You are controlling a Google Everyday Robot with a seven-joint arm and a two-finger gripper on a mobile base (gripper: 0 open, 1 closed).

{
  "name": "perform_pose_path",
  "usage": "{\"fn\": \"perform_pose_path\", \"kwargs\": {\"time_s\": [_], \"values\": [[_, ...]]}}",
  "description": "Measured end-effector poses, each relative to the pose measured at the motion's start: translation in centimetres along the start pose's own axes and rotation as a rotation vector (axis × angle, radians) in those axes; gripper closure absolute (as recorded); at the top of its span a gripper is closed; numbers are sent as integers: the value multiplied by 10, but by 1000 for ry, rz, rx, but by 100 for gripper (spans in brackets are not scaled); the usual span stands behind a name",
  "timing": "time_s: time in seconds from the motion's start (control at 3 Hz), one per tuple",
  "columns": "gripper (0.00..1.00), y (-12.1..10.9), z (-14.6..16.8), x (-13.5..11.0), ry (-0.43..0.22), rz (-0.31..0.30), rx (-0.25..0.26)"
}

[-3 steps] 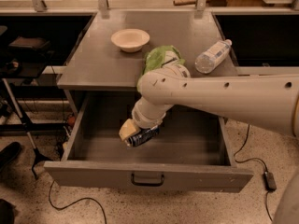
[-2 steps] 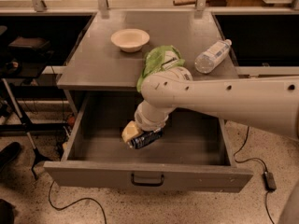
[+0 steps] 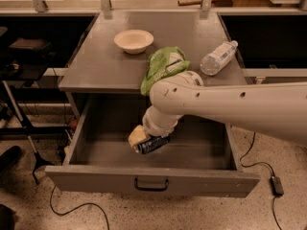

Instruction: Place pepsi can into top drawer

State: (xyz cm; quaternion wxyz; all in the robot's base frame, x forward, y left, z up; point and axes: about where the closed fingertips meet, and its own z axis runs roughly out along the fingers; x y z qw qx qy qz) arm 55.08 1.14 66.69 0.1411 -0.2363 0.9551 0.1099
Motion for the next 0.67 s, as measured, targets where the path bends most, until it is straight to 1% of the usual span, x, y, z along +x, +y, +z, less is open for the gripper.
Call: {"fn": "perform_pose_path", "kwargs": {"time_s": [0.33,0.67], "values": [[0,0,-3,-5,-18,-1,5],[0,0,-3,-5,-18,-1,5]]}}
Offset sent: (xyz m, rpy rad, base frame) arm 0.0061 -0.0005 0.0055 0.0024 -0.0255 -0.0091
